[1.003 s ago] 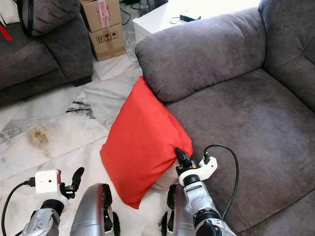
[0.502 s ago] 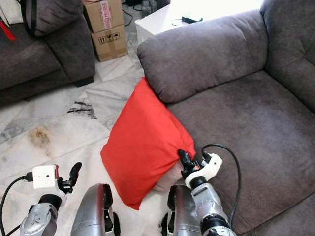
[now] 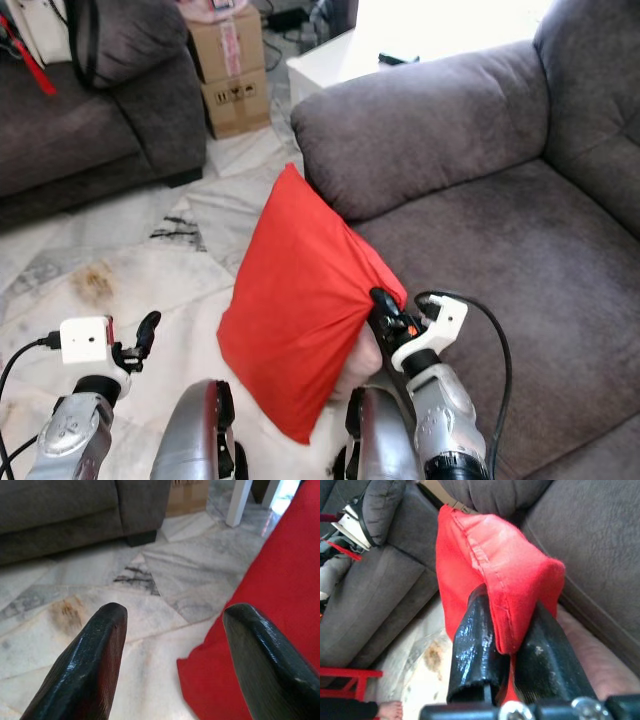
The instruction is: Move the pillow to the sofa from floor
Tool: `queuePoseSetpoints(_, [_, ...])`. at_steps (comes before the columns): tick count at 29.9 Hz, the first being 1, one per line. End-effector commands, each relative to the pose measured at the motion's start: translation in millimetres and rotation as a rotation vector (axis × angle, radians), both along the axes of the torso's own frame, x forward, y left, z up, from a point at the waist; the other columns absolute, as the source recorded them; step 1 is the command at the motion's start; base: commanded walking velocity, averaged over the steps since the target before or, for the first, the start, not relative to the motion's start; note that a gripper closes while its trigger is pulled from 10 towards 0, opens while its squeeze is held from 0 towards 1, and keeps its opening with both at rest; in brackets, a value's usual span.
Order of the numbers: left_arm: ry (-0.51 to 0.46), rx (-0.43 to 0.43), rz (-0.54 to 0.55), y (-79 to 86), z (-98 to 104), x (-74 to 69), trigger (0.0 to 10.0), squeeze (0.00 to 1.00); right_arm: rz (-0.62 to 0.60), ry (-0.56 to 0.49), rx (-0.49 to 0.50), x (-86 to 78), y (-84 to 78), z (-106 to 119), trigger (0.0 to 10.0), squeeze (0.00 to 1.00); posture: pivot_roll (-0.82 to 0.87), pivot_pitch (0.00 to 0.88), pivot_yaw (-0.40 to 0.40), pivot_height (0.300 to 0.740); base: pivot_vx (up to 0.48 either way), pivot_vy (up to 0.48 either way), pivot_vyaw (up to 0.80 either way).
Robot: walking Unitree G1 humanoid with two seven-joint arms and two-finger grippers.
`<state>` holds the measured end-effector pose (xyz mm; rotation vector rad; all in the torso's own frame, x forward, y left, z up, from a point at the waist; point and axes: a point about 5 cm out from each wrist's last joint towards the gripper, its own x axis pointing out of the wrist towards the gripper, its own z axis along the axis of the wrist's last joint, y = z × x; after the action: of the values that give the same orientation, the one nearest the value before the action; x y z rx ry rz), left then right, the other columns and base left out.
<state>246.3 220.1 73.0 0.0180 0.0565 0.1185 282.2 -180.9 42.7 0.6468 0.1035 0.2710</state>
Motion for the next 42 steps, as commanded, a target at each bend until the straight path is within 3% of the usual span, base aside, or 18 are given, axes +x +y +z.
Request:
queuePoseSetpoints(1, [0.008,0.001,0.001,2.1,-2.1,-0.3,10.0,0.0,-0.044,-0.085,-0.03,-0.1,-9.0,19.1,10.0,0.0,0.05,0.112,-0.015,0.596,0.0,0.0,0.0])
queuePoseSetpoints(7, [-0.008,0.009,-0.045,-6.1,2.2,6.9,10.0,0.0,-0.09,-0.099,-0.077,-9.9,-13.0,27.1,10.0,0.0,0.04,0.101,-0.001,0.596,0.0,0.0,0.0])
queuePoseSetpoints(15, [-0.019,0.02,-0.069,-4.2,6.3,11.5,10.0,0.0,-0.111,-0.114,-0.12,-20.1,-11.8,40.8,10.0,0.0,0.04,0.07,0.018,0.596,0.0,0.0,0.0])
queuePoseSetpoints(42, [-0.019,0.032,-0.08,-1.2,5.8,14.4,10.0,0.0,-0.13,-0.117,-0.129,-17.0,-5.8,51.2,10.0,0.0,0.04,0.046,0.019,0.596,0.0,0.0,0.0])
